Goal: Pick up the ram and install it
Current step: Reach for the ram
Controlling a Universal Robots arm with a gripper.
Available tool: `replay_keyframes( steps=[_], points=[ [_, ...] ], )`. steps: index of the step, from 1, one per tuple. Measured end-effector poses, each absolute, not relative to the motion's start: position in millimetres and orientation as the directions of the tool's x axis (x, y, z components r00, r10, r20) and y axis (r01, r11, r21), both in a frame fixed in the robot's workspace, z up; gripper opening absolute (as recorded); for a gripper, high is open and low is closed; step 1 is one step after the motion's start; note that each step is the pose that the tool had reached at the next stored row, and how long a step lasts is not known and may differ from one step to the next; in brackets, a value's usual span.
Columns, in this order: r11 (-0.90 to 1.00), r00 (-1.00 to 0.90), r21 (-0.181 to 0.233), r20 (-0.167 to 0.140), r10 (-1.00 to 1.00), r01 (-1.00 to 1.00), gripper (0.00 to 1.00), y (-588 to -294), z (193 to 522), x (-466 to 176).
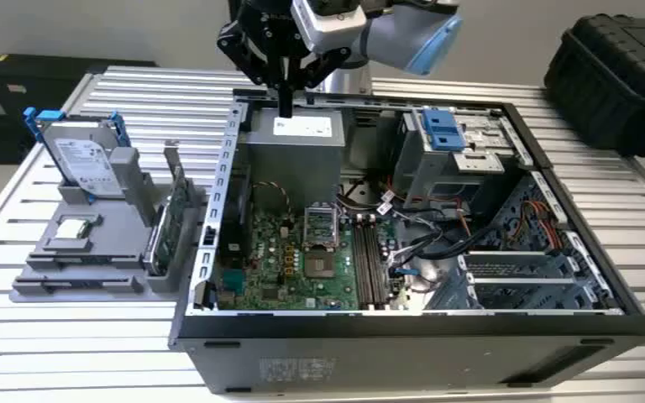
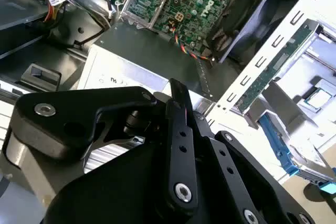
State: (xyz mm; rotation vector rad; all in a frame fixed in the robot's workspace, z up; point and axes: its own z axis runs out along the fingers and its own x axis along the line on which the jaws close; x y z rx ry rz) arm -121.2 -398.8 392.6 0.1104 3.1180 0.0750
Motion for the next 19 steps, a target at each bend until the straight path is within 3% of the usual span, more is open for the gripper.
replay_keyframes(
  steps=[19],
  points=[
    [0.996,-0.997,0.049,-0.019,0.071,0.070,0.00,-398.8,392.6,-130.9]
  ],
)
